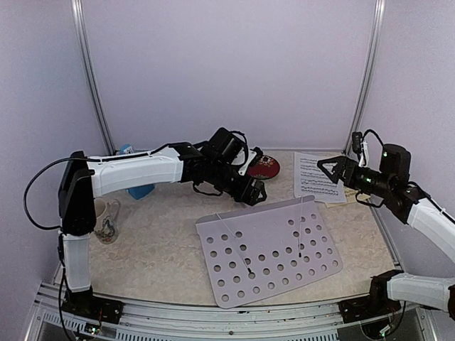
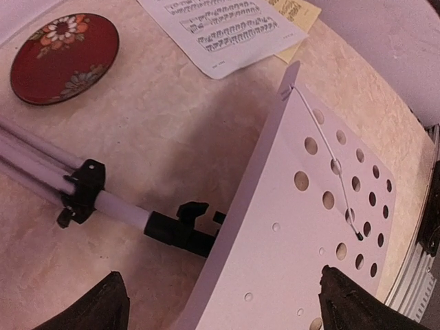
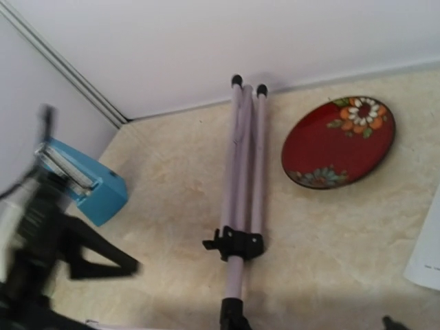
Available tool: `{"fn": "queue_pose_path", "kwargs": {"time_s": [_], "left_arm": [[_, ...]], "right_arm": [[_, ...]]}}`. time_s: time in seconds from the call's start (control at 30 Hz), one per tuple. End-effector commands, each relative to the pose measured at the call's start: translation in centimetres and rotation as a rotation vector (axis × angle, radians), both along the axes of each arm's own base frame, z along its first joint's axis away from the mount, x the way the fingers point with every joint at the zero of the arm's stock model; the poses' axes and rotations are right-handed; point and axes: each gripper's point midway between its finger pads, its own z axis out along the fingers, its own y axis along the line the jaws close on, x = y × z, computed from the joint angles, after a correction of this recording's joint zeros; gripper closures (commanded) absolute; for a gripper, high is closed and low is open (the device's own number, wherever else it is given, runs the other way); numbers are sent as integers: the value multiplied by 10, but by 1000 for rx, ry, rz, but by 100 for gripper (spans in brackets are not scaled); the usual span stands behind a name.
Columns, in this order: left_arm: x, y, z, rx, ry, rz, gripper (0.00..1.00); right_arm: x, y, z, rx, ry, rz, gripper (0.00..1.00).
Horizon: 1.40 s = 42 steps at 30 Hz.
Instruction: Set up the instrument practice props
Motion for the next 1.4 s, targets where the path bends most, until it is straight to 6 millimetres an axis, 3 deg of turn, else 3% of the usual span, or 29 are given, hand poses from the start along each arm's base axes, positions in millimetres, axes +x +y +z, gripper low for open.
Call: {"fn": "queue_pose_path", "kwargs": {"time_s": [0.0,0.3,0.8,0.9,1.07,1.2,1.37], "left_arm": [[-14,-16,-24,105,22,-83,10],[-11,-30,-54,192,19,-123,23],[1,-30,-88,338,-23,-107,57],[1,-31,-90,348,-26,-111,67],[2,-34,-80,315,-28,-109,87],[7,-38,-56,215,1,-97,100],[24,-33,-18,57,29,-59,100]], "right_arm": [[-7,-1,7,18,-22,21,0],[-10,-4,8,20,-22,11,0],[-13,-8,12,29,-30,-13,0],[-12,-11,11,27,-28,-28,0],[-11,-12,10,29,-23,-37,0],[-12,-13,22,35,-47,-44,0],[-24,-20,62,46,-157,-73,0]]}}
